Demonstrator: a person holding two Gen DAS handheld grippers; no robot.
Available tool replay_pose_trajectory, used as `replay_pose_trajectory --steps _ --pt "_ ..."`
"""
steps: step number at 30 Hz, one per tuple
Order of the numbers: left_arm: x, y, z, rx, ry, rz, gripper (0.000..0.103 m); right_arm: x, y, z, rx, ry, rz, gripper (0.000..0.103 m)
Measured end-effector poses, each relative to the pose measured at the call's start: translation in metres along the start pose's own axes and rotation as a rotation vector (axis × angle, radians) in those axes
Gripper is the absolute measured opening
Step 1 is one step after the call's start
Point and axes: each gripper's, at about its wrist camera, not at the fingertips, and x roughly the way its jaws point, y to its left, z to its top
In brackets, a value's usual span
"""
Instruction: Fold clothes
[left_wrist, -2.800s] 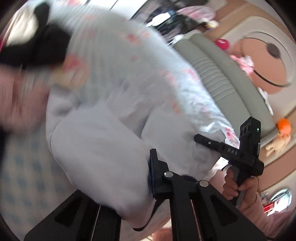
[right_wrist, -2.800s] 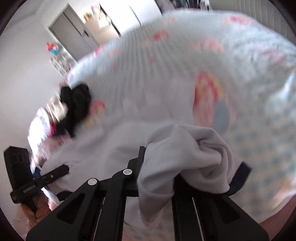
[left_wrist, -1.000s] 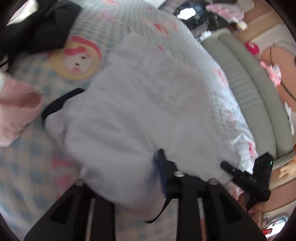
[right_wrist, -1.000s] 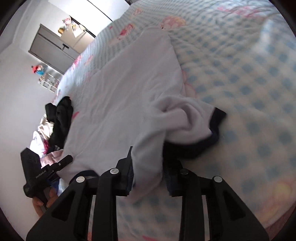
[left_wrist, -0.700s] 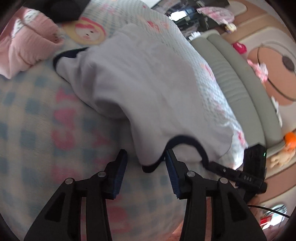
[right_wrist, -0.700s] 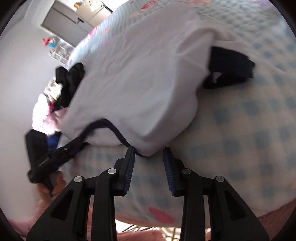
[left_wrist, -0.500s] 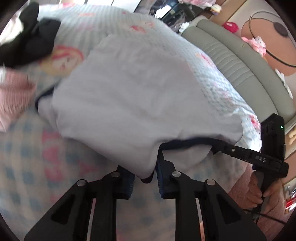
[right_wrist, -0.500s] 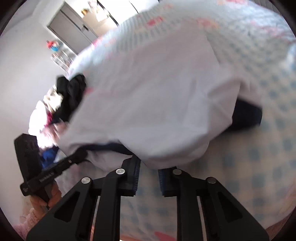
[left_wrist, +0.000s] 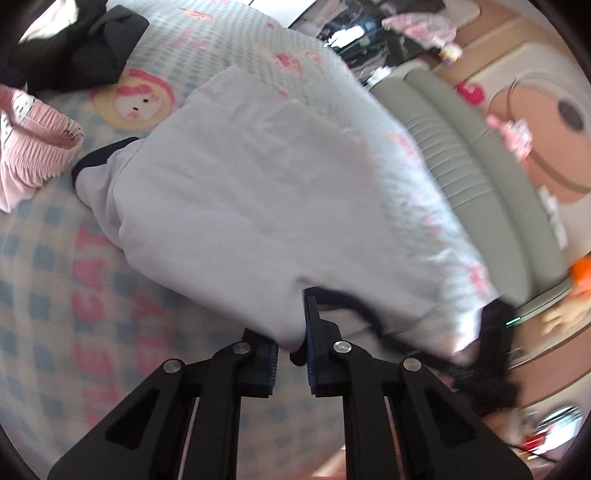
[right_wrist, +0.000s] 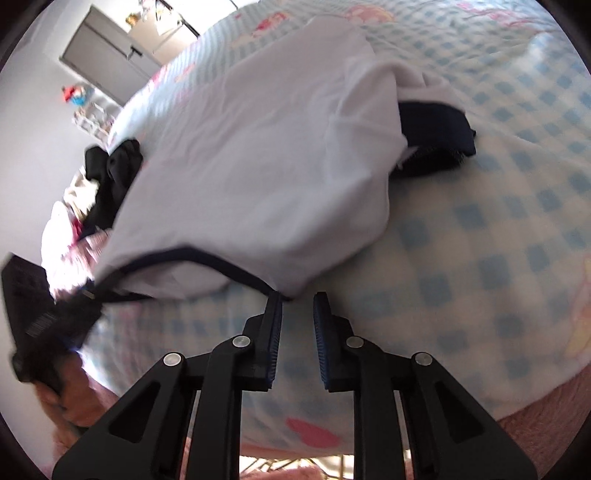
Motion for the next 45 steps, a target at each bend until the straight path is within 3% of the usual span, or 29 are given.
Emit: replay_pose_trajectory --steps 2,4,8,16,19,21,24,26,29,35,38,40,41,43,45 --pt "-0.012 -0.007 0.007 -0.006 -0.036 -0.058 0.012 0.004 0.003 -0.001 -0.025 0.015 -0.005 0.018" --pt "-0.016 -0.013 0.012 0.045 -0.057 -0.006 0.012 0.008 0.006 -0.002 -0.053 0.033 -0.01 0.019" --pt "-0.009 -0.01 0.011 0.052 -0.037 0.045 0.012 0.027 0.024 -0.001 -0.165 0.076 -0.067 0.03" --pt "-0.003 0.004 0.007 0.028 -0.035 0.043 0.015 0.006 0.013 0.01 -0.076 -0.065 -0.015 0.029" --pt "0.01 0.008 -0.003 0.077 0.023 0.1 0.021 -0.003 0.009 0.014 -0.043 -0.117 0.004 0.029" --pt "0.024 0.008 -0.01 0.115 0.075 0.135 0.032 -0.008 0.006 0.017 -0.02 -0.152 0.017 0.03" --pt "0.04 0.003 -0.021 0.172 0.119 0.189 0.034 -0.01 0.002 0.025 0.03 -0.17 0.063 0.03" --pt "0.04 -0.003 -0.022 0.195 0.095 0.218 0.03 -0.009 0.004 0.03 0.05 -0.173 0.08 0.03" --pt "0.025 -0.007 -0.013 0.162 0.033 0.159 0.017 -0.009 0.015 0.037 0.044 -0.172 0.053 0.03" --pt "-0.013 -0.007 0.008 0.061 -0.08 0.006 0.016 0.009 0.013 0.025 0.015 -0.047 -0.018 0.031" --pt "-0.011 0.0 0.008 0.041 -0.076 0.015 0.016 0.026 0.016 0.012 -0.001 0.011 -0.006 0.035" --pt "-0.006 0.003 0.006 0.038 -0.061 0.029 0.016 0.024 0.021 0.008 -0.036 -0.011 -0.022 0.035" --pt "-0.006 0.001 0.005 0.044 -0.059 0.031 0.016 0.02 0.022 0.009 -0.032 -0.029 -0.015 0.032" --pt "-0.007 -0.002 0.003 0.058 -0.056 0.035 0.015 0.009 0.021 0.013 -0.016 -0.077 -0.001 0.016" --pt "-0.007 -0.005 0.001 0.072 -0.053 0.04 0.015 -0.004 0.02 0.016 -0.019 -0.109 0.011 0.011"
